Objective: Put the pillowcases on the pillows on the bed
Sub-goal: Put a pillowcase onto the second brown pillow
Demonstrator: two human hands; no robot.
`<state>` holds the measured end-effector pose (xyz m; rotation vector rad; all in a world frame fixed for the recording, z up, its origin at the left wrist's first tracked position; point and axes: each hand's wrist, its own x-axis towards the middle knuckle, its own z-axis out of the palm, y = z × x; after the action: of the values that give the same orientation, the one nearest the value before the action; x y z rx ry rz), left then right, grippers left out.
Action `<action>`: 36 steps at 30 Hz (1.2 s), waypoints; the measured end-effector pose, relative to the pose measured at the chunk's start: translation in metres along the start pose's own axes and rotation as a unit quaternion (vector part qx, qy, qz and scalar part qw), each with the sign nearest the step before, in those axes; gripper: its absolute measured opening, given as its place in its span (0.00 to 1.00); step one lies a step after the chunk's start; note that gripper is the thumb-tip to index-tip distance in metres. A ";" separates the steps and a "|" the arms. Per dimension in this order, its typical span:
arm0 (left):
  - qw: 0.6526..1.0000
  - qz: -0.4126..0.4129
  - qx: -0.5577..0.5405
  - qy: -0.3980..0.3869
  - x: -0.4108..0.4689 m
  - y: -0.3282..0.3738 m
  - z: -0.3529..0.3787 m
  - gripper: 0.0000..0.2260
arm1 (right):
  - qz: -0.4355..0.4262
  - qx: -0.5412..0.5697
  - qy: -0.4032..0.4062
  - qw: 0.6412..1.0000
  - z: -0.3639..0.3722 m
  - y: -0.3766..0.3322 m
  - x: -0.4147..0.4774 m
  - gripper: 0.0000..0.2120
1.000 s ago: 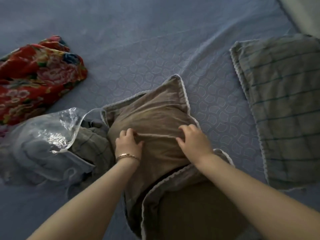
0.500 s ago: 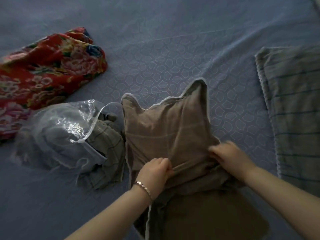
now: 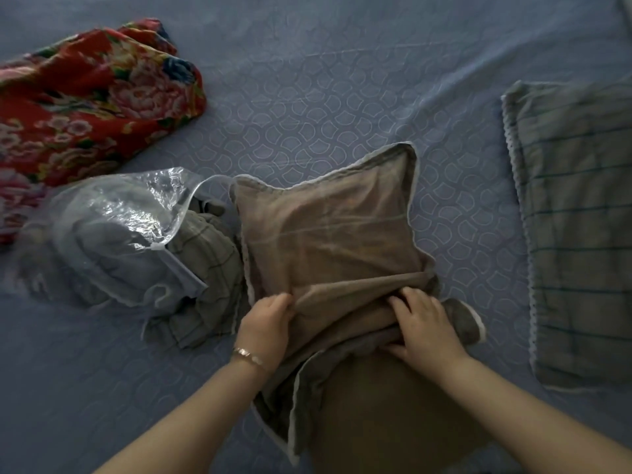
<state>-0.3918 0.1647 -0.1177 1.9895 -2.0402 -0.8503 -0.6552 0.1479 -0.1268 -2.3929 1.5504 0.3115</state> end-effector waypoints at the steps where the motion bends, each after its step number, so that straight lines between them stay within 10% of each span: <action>1: 0.999 0.008 0.005 -0.037 -0.011 -0.005 0.001 0.05 | -0.005 0.014 0.016 1.000 0.001 0.002 0.003 0.32; 5: 0.995 -0.052 0.059 -0.057 -0.027 -0.017 -0.004 0.04 | -0.127 0.035 0.091 0.987 -0.004 0.002 -0.003 0.09; 9: 0.990 0.057 0.098 -0.080 -0.038 0.038 0.016 0.22 | -0.118 0.016 0.132 0.984 0.002 0.023 -0.040 0.14; 13: 0.951 -0.058 0.169 -0.253 -0.046 0.088 0.031 0.20 | -0.073 0.011 0.143 0.987 -0.008 0.022 -0.054 0.13; 16: 0.982 -0.070 0.071 -0.163 -0.045 0.090 0.030 0.12 | -0.040 0.028 0.169 0.984 -0.026 0.008 -0.040 0.11; 22: 0.984 0.167 0.064 0.026 -0.040 0.090 -0.017 0.15 | 0.037 0.050 0.273 0.960 -0.045 0.021 -0.044 0.12; 26: 0.986 0.059 -0.077 -0.138 -0.029 0.121 -0.041 0.09 | -0.045 0.069 0.162 0.983 -0.061 0.039 -0.076 0.09; 31: 0.859 0.034 -0.031 -0.510 -0.086 0.171 0.021 0.14 | -0.111 0.070 -0.032 0.991 -0.039 0.052 -0.158 0.11; 36: 0.825 0.023 0.109 -0.553 -0.076 0.162 0.051 0.14 | 0.034 0.044 -0.234 0.971 -0.008 0.031 -0.180 0.10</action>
<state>-0.5497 0.2437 -0.0583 1.6290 -2.7732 -2.2257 -0.7556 0.2877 -0.0646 -2.0081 1.3898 0.7428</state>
